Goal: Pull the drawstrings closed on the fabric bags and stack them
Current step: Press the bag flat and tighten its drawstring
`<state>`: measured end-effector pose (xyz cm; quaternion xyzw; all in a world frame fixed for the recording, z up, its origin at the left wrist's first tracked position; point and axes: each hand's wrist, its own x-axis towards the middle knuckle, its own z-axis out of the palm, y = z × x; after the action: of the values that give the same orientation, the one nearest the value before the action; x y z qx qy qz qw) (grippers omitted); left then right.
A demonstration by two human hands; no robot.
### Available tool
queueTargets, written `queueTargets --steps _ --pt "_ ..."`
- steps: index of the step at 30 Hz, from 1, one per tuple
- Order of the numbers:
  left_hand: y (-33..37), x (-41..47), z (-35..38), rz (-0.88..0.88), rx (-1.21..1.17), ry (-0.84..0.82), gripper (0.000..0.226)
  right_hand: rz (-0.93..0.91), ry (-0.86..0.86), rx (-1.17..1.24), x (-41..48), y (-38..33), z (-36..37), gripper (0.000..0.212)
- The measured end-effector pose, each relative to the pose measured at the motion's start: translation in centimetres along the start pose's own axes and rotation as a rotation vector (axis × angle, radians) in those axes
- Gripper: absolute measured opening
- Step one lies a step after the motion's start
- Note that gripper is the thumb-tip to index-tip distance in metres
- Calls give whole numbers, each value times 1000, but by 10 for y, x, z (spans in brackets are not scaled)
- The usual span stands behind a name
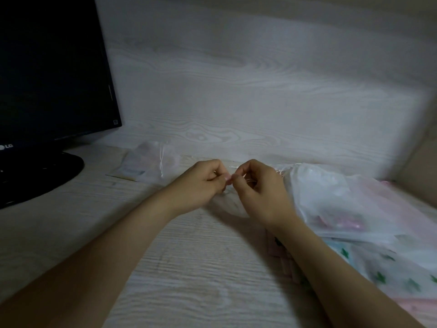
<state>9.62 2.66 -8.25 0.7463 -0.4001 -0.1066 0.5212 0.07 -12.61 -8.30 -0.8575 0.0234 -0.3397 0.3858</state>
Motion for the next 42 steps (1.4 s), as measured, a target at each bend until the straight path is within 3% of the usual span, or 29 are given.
queueTargets --steps 9,14,20,24,27,29,31,34,37,42 --pt "0 -1 -3 -5 138 103 17 -97 -147 -487 4 6 -16 25" --pt "0 -3 -3 40 215 46 17 9 -234 -165 2 -2 -20 29" --pt "7 -6 -3 98 208 6 10 173 -183 13 4 -2 -17 36" --pt "4 -5 -3 45 188 26 12 391 -125 547 7 -6 -22 29" --pt "6 -5 -2 -6 106 23 13 351 -52 763 11 -5 -28 22" --pt "9 -5 -1 -49 54 31 16 276 -22 688 13 1 -28 27" --pt "10 -4 0 -91 18 53 20 167 -20 390 11 6 -24 34" --pt "10 -3 0 -109 -11 100 20 75 -60 87 8 10 -17 20" --pt "11 -3 0 -108 -32 125 20 -4 -139 -23 3 6 -13 12" --pt "15 -5 -2 -115 -13 129 26 -17 -120 36 3 8 -14 6"
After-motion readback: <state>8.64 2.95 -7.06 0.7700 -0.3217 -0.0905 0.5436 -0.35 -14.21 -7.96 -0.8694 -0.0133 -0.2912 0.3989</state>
